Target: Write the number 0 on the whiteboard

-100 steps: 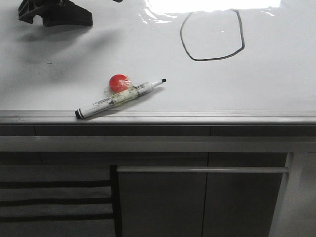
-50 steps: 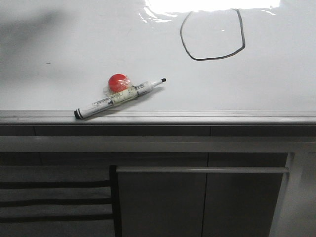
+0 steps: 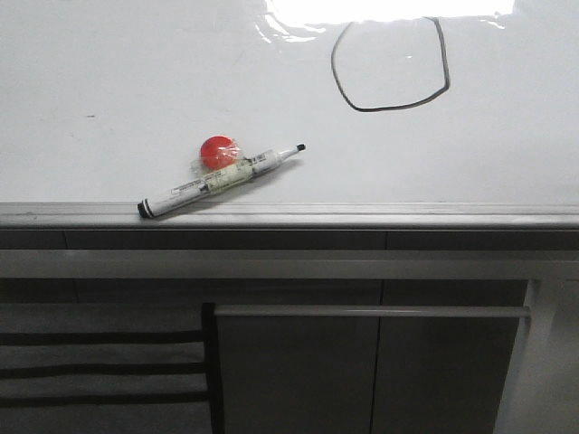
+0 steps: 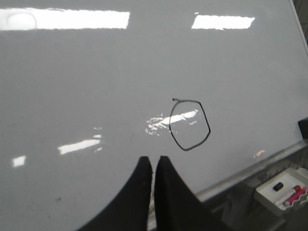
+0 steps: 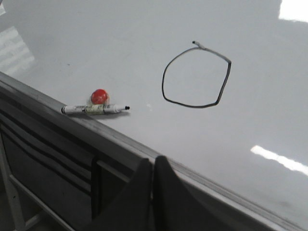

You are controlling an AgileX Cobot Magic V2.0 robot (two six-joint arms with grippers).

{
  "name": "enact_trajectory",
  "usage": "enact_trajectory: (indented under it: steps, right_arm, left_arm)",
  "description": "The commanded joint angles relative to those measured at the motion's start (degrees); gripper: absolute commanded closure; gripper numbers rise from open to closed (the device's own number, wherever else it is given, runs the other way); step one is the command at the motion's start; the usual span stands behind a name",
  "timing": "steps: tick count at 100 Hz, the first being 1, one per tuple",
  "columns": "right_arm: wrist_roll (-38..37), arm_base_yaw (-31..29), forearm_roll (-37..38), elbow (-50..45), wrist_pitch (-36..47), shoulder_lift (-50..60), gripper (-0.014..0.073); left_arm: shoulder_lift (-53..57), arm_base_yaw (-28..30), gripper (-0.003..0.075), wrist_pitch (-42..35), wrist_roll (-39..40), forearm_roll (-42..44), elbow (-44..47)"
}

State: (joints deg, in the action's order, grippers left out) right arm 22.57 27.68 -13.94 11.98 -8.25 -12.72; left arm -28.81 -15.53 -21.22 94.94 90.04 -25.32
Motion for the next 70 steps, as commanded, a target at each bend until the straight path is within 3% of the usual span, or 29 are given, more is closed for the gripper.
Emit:
enact_trajectory:
  steps: [1, 24, 70]
  right_arm:
    - [0.0, -0.3, 0.2, 0.7, 5.3, -0.3, 0.0641]
    - [0.0, -0.3, 0.2, 0.7, 4.9, -0.3, 0.0641]
    - [0.0, -0.3, 0.2, 0.7, 4.9, -0.3, 0.0641]
  left_arm:
    - [5.2, 0.0, 0.074, 0.0, -0.3, -1.0, 3.7]
    - [13.4, 0.0, 0.074, 0.3, -0.3, -1.0, 11.2]
    - [14.0, 0.0, 0.074, 0.3, -0.3, -1.0, 11.8]
